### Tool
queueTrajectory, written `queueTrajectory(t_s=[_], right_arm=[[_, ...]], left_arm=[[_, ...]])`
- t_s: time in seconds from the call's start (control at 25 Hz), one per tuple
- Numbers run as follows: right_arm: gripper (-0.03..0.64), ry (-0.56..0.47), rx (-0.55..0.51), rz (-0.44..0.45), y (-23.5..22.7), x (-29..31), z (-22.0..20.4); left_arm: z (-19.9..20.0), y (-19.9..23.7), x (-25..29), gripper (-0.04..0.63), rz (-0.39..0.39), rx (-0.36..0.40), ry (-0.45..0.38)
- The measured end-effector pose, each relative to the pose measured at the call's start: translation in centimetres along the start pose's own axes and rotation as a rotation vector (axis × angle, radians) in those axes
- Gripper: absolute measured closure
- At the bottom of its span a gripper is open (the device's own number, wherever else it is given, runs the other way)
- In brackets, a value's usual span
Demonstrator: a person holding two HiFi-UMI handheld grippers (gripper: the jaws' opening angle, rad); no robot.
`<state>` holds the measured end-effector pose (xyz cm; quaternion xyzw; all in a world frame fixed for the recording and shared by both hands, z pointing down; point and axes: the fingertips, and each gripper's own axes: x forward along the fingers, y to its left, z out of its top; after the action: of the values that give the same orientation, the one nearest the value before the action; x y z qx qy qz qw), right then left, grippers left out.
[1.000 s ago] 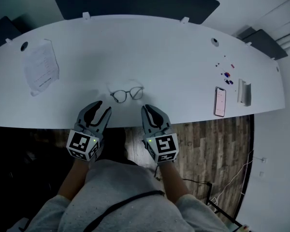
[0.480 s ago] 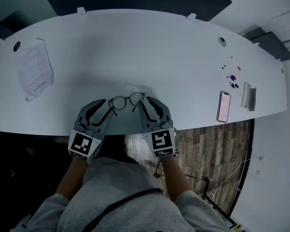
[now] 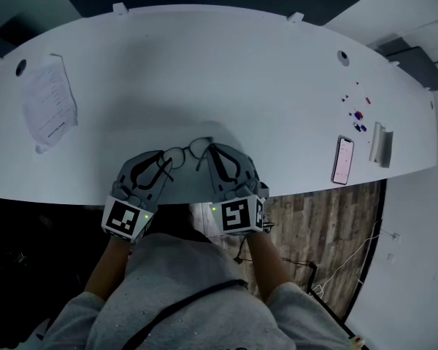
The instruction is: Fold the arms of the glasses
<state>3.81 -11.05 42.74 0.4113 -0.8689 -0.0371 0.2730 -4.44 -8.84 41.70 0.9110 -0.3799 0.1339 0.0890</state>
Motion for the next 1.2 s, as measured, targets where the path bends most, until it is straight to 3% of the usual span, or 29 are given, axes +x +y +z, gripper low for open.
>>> queueTrajectory(t_s=[0.84,1.2], right_arm=[[0.589,0.069,-0.288,0.072,2.4,2.4,0.3],[0.589,0.106,-0.381,0.090,3.8,3.7,0.4]], left_arm=[[-0.4,0.6,-0.1,0.523,0.012,-0.041,0.003],[-1.4,1.1,-1.3,0.523,0.004,-0.018,0.012]])
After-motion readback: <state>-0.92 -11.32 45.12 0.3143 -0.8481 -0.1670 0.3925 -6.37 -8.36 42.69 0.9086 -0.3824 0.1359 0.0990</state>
